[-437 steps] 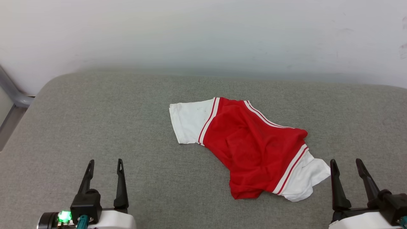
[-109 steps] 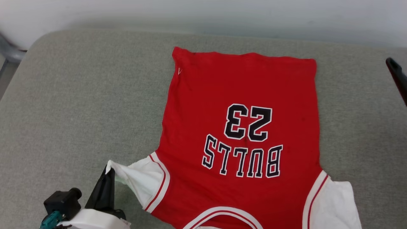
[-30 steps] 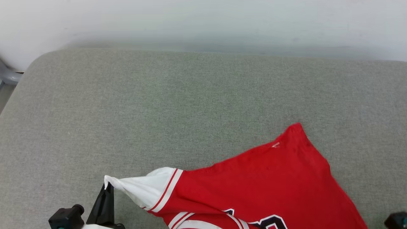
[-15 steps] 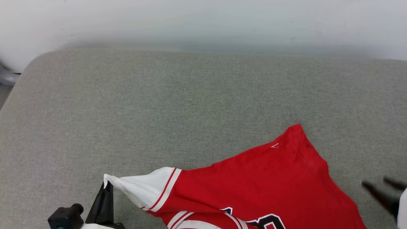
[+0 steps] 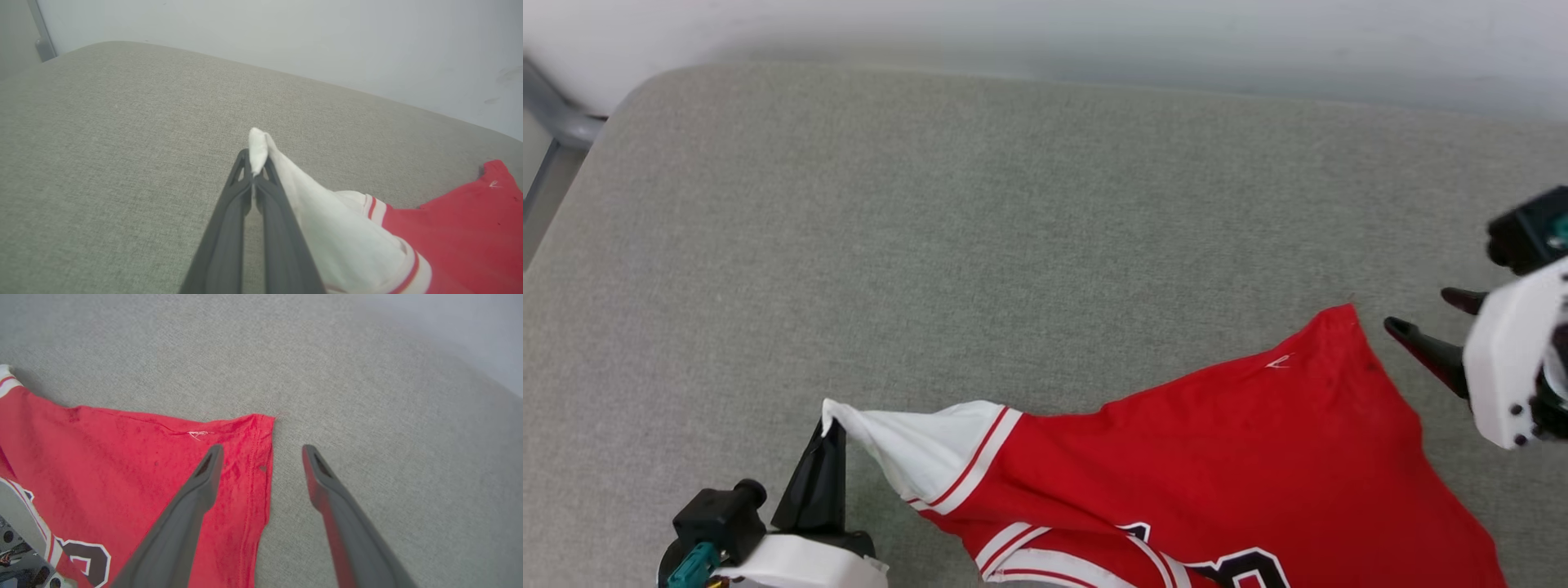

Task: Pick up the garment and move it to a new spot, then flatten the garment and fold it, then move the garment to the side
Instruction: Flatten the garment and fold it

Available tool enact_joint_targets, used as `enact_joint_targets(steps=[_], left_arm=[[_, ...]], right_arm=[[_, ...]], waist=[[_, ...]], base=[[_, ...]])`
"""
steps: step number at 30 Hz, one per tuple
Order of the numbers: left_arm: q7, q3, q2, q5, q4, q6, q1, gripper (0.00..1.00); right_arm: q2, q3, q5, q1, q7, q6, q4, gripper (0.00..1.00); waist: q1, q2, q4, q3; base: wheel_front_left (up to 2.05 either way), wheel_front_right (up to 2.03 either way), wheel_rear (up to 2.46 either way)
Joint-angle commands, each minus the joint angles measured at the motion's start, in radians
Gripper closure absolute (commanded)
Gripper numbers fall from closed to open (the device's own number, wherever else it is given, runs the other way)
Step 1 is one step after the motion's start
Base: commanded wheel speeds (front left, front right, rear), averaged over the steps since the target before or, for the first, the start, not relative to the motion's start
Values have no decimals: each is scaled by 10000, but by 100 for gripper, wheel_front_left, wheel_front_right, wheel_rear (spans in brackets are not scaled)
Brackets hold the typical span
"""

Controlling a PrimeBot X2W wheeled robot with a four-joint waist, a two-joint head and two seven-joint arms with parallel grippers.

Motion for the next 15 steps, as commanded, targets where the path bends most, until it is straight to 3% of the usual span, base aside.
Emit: enact_joint_targets(steps=[1,7,15], left_arm=[[-59,-18,7,54,-14,-38,-143,100],[-151,-233,-127,46,97,-93,-561,100],[-265,-382,-232,41,249,-159,-963,100]], right_arm=[[45,187,-13,-276,195,-11,206,0],[187,1616,-383,-1678,1068,-11,1646,0],[124,3063,-465,-2512,832,-11,3574,0]], waist=[[-1,0,163,215],[-1,0,473,724],[-1,0,823,1168]], base=[[0,0,0],[0,0,0],[0,0,0]])
